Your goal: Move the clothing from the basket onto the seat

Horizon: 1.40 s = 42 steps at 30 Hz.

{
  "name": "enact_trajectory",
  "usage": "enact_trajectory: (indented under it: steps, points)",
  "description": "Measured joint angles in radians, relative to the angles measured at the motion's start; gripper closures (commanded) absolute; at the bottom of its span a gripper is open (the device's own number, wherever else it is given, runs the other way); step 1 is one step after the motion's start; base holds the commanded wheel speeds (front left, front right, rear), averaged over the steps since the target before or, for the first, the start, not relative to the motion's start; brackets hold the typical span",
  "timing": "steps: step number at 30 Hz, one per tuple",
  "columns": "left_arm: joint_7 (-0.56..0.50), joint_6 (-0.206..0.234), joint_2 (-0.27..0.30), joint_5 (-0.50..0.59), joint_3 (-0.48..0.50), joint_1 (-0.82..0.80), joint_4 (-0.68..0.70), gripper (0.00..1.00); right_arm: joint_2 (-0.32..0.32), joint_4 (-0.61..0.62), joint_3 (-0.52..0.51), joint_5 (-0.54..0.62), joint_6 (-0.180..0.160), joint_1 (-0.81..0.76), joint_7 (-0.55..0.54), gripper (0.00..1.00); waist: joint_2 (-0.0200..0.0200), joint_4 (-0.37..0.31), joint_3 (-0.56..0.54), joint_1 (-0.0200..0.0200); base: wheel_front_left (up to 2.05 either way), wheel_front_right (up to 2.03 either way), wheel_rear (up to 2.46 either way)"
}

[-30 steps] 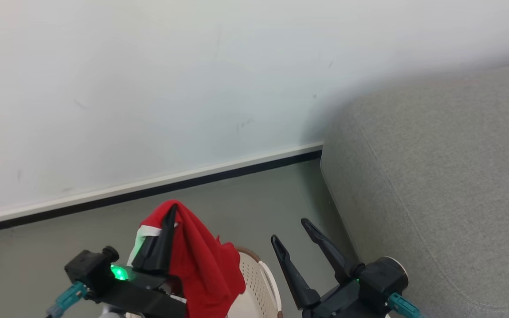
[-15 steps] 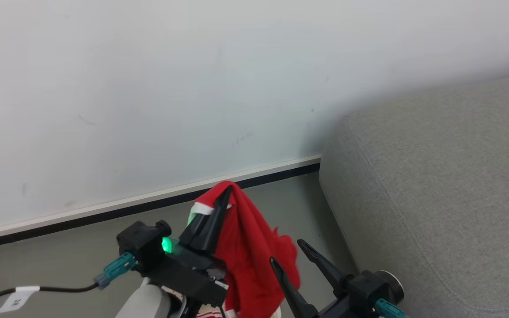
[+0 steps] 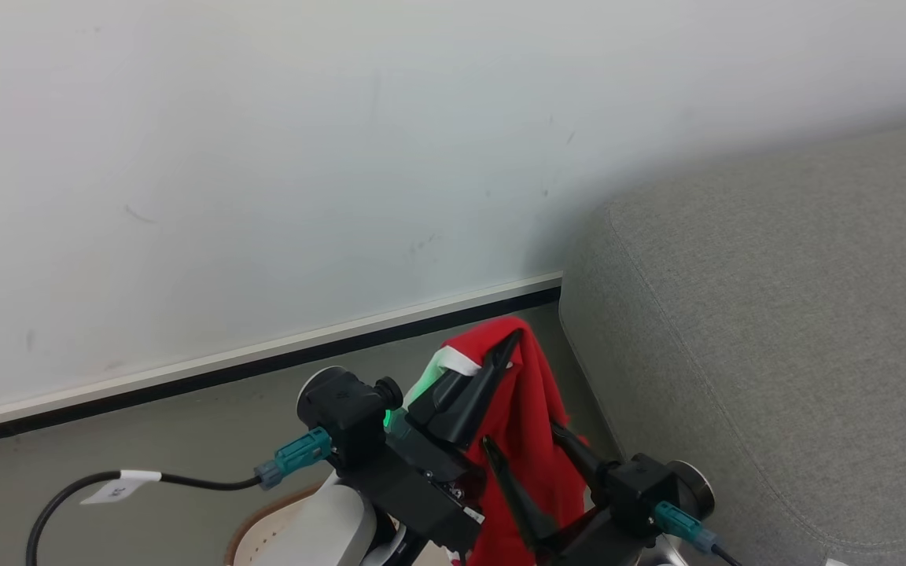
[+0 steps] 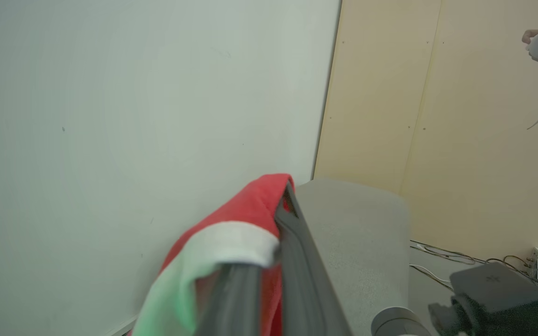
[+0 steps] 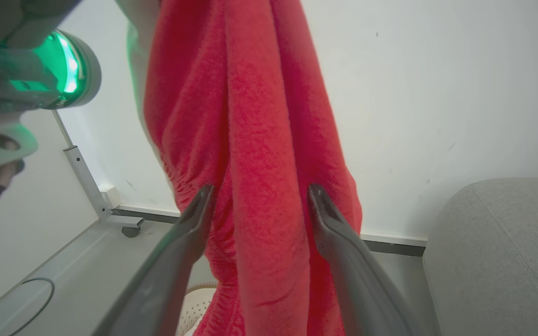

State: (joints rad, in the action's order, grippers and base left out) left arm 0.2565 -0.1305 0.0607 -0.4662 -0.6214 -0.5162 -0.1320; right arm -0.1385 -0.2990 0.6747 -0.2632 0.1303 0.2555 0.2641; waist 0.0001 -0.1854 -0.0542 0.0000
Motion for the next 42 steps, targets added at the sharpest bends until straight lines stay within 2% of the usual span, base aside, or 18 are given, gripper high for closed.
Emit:
enact_trajectory:
  steps: [2,3,4,5,6,7,15,16,17,18,32,42]
  points:
    - [0.0,0.0,0.0,-0.007,-0.018,-0.006,0.001,1.0,0.005,-0.011,0.004,0.003,0.0,0.007,0.0,0.0,0.0,0.0,0.0,0.0,0.0,0.0,0.0]
    - [0.0,0.0,0.0,-0.009,-0.025,-0.009,0.001,1.0,0.007,-0.017,0.007,0.006,0.0,0.007,0.0,0.04,0.0,0.001,0.001,0.0,0.0,0.0,0.0]
    - [0.0,0.0,0.0,-0.009,-0.032,-0.016,0.001,1.0,0.009,-0.023,0.012,0.009,0.0,0.009,0.0,0.27,0.0,0.001,0.001,0.0,0.0,0.0,0.0]
    - [0.0,0.0,-0.001,-0.013,-0.035,-0.021,0.001,1.0,0.011,-0.028,0.014,0.009,0.0,0.014,0.0,0.27,0.0,0.002,0.002,0.0,0.0,0.0,0.0]
    - [0.0,0.0,-0.001,-0.02,-0.038,-0.023,0.0,1.0,0.013,-0.03,0.016,0.009,0.0,0.021,0.0,0.73,0.0,0.002,0.002,0.0,0.0,0.0,0.0]
    - [0.0,0.0,0.0,-0.022,-0.042,-0.024,-0.003,1.0,0.015,-0.03,0.019,0.009,0.0,0.026,0.0,1.0,0.0,0.003,0.003,0.0,0.0,0.0,0.0]
    - [0.001,0.007,0.017,-0.032,-0.027,-0.031,-0.06,1.0,0.012,-0.031,0.026,0.005,0.0,0.028,0.0,1.0,0.0,0.0,0.008,0.0,0.0,0.0,0.0]
    - [0.001,0.01,0.018,-0.023,-0.018,-0.033,-0.06,0.68,0.012,-0.028,0.026,0.005,0.0,0.028,0.0,1.0,0.0,0.0,0.01,0.0,0.0,0.0,0.0]
    - [0.002,0.013,0.02,-0.013,-0.013,-0.035,-0.06,0.26,0.011,-0.024,0.027,0.005,0.0,0.029,0.0,1.0,0.0,0.0,0.012,0.0,0.0,0.0,0.0]
    - [0.004,0.02,0.019,-0.002,-0.006,-0.036,-0.06,0.0,0.011,-0.019,0.026,0.005,0.0,0.031,0.0,1.0,0.0,-0.001,0.013,0.0,0.0,0.0,0.0]
    - [0.004,0.013,0.012,0.023,-0.003,-0.021,-0.095,0.0,0.007,0.04,-0.045,0.017,0.0,0.035,0.0,1.0,0.0,-0.024,0.037,0.0,0.0,0.0,0.0]
    - [0.004,0.009,0.017,0.026,-0.002,-0.034,-0.095,0.0,0.012,0.133,-0.133,0.055,0.0,0.028,0.0,1.0,0.0,-0.106,0.069,0.0,0.0,0.0,0.0]
